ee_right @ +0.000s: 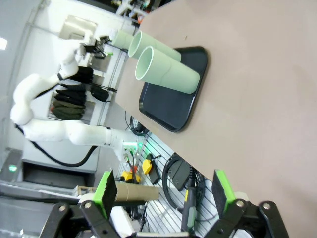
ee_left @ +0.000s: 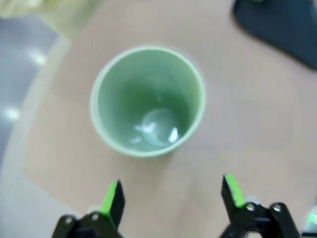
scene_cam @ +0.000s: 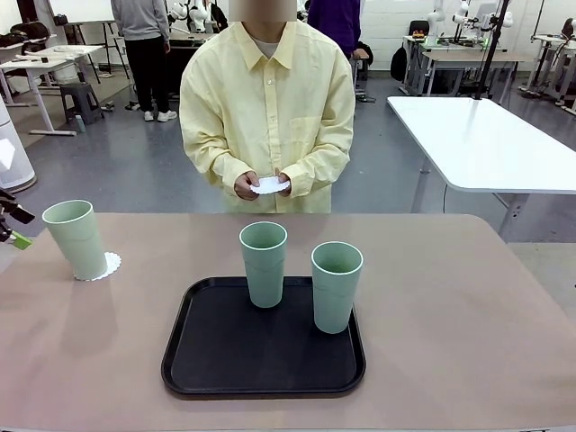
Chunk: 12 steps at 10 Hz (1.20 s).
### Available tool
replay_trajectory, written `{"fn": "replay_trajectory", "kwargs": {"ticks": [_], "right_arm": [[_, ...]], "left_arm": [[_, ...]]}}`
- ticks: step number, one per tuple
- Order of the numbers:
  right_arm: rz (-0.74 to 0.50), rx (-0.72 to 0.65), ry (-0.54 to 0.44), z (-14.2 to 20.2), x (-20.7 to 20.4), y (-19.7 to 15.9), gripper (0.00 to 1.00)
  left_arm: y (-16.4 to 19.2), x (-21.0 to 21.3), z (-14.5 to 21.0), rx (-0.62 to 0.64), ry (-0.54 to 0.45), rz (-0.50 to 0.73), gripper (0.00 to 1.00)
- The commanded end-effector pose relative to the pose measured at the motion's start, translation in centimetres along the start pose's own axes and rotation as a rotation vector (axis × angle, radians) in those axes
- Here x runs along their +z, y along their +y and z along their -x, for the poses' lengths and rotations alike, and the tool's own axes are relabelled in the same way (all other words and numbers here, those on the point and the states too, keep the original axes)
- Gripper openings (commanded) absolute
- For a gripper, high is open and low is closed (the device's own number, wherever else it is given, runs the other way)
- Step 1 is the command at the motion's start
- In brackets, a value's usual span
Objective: Place coasters on the table and set cups on them.
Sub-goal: Pick up one Reusable plastic cup and place it on a coaster set by the human, then take one Reusable plastic cup from the Flat Tray and place it on a coaster set by the human.
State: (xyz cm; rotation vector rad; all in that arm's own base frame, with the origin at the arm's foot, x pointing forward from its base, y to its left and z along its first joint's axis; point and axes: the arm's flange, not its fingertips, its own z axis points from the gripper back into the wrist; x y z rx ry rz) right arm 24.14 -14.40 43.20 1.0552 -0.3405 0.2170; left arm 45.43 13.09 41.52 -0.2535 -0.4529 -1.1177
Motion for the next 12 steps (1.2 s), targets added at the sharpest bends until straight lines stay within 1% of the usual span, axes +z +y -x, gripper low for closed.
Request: {"fn": "replay_trajectory", "kwargs": {"ticks": [1,2,3,5,6,7,8,9,12], "right_arm": [[-0.009,-0.001,-0.005,0.0,0.0,0.0,1.00],[-0.009,-0.001,-0.005,0.0,0.0,0.0,1.00],[-0.009,-0.001,-0.005,0.0,0.0,0.0,1.00],[-0.009,-0.001,-0.005,0.0,0.0,0.0,1.00],[-0.009,-0.001,-0.005,0.0,0.0,0.0,1.00],[-0.009,-0.001,-0.005,0.0,0.0,0.0,1.00],[-0.009,-0.001,-0.005,0.0,0.0,0.0,1.00],[-0.009,-0.001,-0.005,0.0,0.0,0.0,1.00],[-0.009,-0.001,-0.005,0.0,0.0,0.0,1.00]], "left_arm": [[-2.6,0.8,-3.0,0.107,0.061,0.092,1.00],[-4.0,1.3,-4.7,0.137,0.088,0.129,1.00],[-5.1,1.7,-6.1,0.159,0.091,0.125,1.00],[-6.6,1.9,-8.3,0.168,0.118,0.022,1.00],[-7.6,1.8,-9.0,0.179,0.173,-0.001,1.00],[-8.3,1.5,-9.1,0.172,0.295,-0.021,1.00],[-9.1,1.5,-9.3,0.124,0.375,-0.065,1.00],[-7.0,2.3,-9.4,0.160,0.169,0.022,1.00],[-7.0,2.3,-9.4,0.160,0.169,0.022,1.00]]}}
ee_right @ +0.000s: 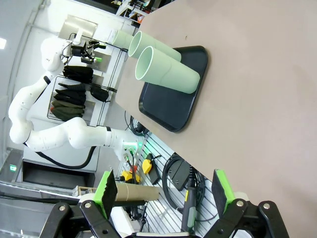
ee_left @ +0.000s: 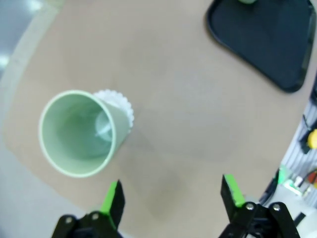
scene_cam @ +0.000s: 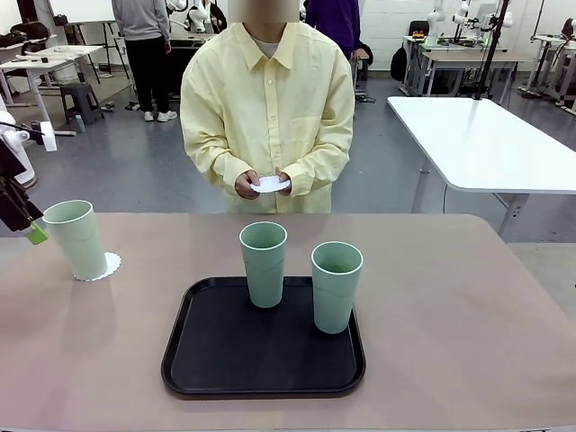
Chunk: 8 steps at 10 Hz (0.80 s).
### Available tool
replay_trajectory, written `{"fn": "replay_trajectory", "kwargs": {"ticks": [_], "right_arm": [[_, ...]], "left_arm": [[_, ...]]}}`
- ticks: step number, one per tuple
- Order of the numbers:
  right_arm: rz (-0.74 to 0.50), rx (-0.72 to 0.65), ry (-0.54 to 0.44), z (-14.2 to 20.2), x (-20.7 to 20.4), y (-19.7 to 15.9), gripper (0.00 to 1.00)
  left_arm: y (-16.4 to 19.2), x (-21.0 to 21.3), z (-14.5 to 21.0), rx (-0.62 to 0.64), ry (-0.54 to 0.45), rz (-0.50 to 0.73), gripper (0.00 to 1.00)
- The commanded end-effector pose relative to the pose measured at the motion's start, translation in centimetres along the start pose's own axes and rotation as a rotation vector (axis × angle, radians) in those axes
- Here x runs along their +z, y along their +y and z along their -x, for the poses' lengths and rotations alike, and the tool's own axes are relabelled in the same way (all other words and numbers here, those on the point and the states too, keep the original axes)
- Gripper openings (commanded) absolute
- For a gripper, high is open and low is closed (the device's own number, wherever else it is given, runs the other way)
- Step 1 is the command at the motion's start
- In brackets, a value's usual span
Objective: Place coasters on the table and set cups on them.
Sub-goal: Take one Reusable plastic cup from the Flat Tray and place it on a coaster set by the human.
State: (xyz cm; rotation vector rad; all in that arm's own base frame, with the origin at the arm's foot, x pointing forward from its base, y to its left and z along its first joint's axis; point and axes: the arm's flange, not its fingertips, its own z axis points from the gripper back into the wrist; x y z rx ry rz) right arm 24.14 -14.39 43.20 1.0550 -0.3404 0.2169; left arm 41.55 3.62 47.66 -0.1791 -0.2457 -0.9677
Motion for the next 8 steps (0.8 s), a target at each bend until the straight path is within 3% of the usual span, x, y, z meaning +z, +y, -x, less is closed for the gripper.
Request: {"fn": "replay_trajectory", "kwargs": {"ticks": [1,5,6,8], "right_arm": [[-0.009,-0.001,-0.005,0.0,0.0,0.0,1.00],[-0.009,-0.001,-0.005,0.0,0.0,0.0,1.00],[-0.009,-0.001,-0.005,0.0,0.0,0.0,1.00],[-0.009,-0.001,-0.005,0.0,0.0,0.0,1.00]], "left_arm": [[0.3,0.1,-0.3,-0.011,-0.029,0.018,1.00],[0.0,0.0,-0.1,0.000,-0.008,0.005,1.00],[-5.4,1.7,0.2,0.152,-0.045,-0.041,1.00],[-9.7,4.5,0.1,0.374,0.014,-0.014,1.00]]}}
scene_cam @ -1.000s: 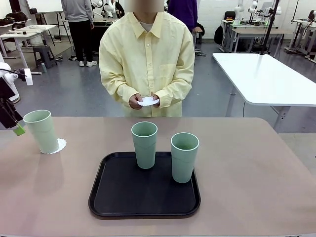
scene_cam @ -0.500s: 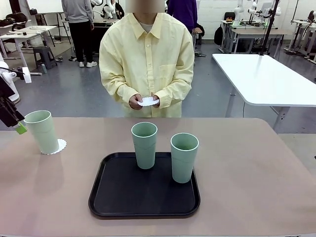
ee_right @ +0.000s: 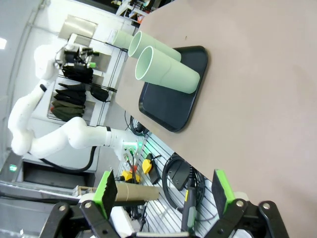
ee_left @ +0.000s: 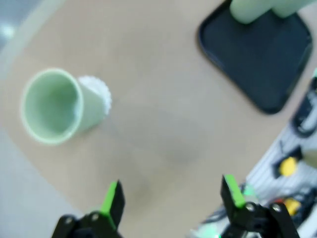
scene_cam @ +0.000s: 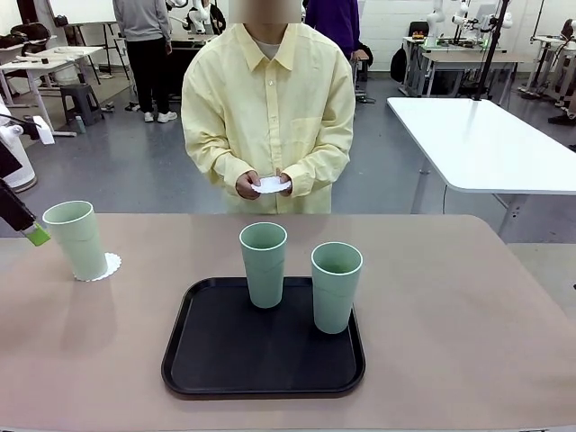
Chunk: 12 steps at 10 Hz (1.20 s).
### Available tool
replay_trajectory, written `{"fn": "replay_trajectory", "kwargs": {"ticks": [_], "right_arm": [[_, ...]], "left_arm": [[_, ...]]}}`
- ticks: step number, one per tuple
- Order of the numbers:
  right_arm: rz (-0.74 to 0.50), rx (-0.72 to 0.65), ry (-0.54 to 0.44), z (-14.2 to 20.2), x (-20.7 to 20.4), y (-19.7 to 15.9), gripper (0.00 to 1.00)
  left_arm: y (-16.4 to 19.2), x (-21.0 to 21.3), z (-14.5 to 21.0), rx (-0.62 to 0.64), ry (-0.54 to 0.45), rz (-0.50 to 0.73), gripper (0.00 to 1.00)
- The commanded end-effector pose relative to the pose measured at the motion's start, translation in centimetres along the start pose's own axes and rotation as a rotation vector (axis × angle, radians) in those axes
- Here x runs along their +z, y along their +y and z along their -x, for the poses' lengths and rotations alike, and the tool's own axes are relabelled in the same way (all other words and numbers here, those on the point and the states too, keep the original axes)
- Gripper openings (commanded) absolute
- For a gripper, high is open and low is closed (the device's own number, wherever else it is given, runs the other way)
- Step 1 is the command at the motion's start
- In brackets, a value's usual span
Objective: Place coasters on the table and set cups on them.
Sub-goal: Take one Reusable plastic cup from the Flat Tray and place it on a coaster set by the human.
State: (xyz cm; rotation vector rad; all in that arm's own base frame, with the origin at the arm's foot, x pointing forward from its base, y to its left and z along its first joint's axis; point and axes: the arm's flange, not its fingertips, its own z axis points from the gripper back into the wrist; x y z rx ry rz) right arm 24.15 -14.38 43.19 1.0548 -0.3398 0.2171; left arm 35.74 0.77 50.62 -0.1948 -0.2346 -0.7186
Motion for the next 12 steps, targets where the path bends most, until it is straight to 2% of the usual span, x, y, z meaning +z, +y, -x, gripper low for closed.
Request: {"fn": "replay_trajectory", "kwargs": {"ticks": [1,3,4,5,7,9,10,11,12], "right_arm": [[-0.009,-0.001,-0.005,0.0,0.1,0.0,1.00],[-0.009,-0.001,-0.005,0.0,0.1,0.0,1.00],[-0.009,-0.001,-0.005,0.0,0.1,0.0,1.00],[-0.009,-0.001,-0.005,0.0,0.1,0.0,1.00],[-0.009,-0.001,-0.005,0.0,0.1,0.0,1.00],[-0.009,-0.001,-0.005,0.0,0.1,0.0,1.00],[-0.009,-0.001,-0.005,0.0,0.1,0.0,1.00],[-0.009,-0.001,-0.005,0.0,0.1,0.0,1.00],[-0.009,-0.001,-0.005,0.0,0.1,0.0,1.00]], "left_arm": [[-4.5,2.0,2.3,0.196,0.130,0.031,1.00],[-4.2,1.3,4.7,0.344,0.213,0.036,1.00],[-3.3,1.0,4.9,0.330,0.179,0.035,1.00],[-4.7,2.0,3.7,0.281,0.174,0.020,1.00],[-4.3,1.6,4.7,0.310,0.189,0.038,1.00],[0.2,2.1,7.1,0.231,-0.300,0.462,1.00],[2.3,2.4,8.4,0.221,-0.476,0.613,1.00],[3.4,1.8,10.2,0.264,-0.616,0.654,1.00],[4.6,1.3,11.7,0.301,-0.680,0.683,1.00]]}}
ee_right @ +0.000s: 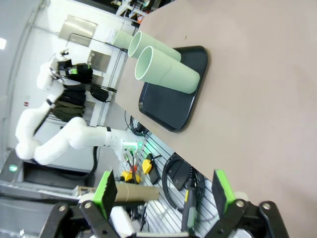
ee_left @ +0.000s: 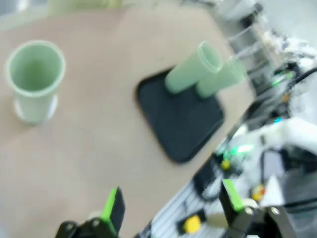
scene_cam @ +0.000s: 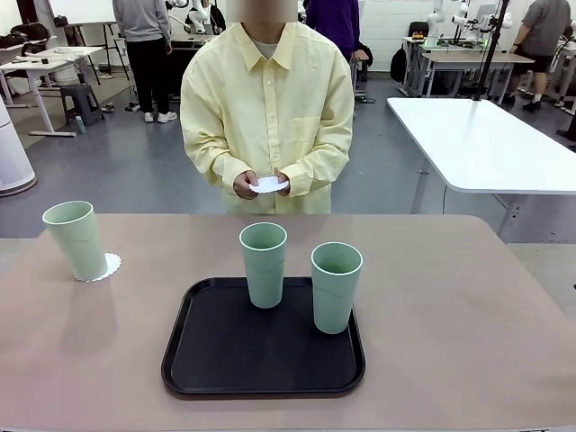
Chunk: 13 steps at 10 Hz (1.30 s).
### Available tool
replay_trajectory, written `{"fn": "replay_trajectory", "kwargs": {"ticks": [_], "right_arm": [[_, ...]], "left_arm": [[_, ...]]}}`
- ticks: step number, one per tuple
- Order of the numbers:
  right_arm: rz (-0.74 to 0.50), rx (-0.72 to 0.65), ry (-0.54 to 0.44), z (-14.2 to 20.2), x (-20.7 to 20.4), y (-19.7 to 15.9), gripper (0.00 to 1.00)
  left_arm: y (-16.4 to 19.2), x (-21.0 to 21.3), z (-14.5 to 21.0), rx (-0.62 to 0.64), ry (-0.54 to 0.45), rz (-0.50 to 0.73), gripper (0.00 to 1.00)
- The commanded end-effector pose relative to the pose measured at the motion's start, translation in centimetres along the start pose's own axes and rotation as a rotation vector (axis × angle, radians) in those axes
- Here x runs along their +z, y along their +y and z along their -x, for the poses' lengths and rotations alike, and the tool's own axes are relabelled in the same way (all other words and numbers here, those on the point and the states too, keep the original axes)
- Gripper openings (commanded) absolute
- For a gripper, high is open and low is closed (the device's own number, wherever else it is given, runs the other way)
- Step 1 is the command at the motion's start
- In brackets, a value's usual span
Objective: Place coasters on the table and set cups on them.
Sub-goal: Take one Reusable plastic cup from the Flat Tray and place it on a coaster set by the human.
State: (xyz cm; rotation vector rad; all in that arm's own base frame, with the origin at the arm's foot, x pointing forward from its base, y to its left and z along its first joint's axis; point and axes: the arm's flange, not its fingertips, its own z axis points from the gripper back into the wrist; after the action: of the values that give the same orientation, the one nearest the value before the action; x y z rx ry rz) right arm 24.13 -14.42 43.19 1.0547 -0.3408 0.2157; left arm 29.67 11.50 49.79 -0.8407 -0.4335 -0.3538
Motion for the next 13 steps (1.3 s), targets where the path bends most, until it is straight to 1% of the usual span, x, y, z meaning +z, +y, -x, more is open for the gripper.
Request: {"fn": "replay_trajectory", "kwargs": {"ticks": [1,2,3,4,5,6,8,10,13], "right_arm": [[-0.010,0.000,-0.004,0.0,0.0,0.0,1.00],[-0.010,0.000,-0.004,0.0,0.0,0.0,1.00],[-0.010,0.000,-0.004,0.0,0.0,0.0,1.00],[-0.010,0.000,-0.004,0.0,0.0,0.0,1.00],[-0.010,0.000,-0.004,0.0,0.0,0.0,1.00],[-0.010,0.000,-0.004,0.0,0.0,0.0,1.00],[-0.010,0.000,-0.004,0.0,0.0,0.0,1.00],[-0.010,0.000,-0.004,0.0,0.0,0.0,1.00],[-0.010,0.000,-0.004,0.0,0.0,0.0,1.00]], "left_arm": [[3.3,0.4,1.6,0.010,-0.218,0.323,1.00],[5.6,1.8,2.7,0.080,-0.241,0.459,1.00],[7.9,3.4,3.0,0.141,-0.252,0.570,1.00],[9.0,3.9,3.6,0.179,-0.255,0.586,1.00],[10.5,4.8,3.5,0.238,-0.234,0.618,1.00],[11.6,5.0,3.9,0.290,-0.190,0.651,1.00],[12.4,4.7,3.9,0.331,-0.132,0.628,1.00],[11.8,3.9,3.5,0.342,-0.070,0.558,1.00],[11.0,2.9,3.2,0.363,0.029,0.579,1.00]]}}
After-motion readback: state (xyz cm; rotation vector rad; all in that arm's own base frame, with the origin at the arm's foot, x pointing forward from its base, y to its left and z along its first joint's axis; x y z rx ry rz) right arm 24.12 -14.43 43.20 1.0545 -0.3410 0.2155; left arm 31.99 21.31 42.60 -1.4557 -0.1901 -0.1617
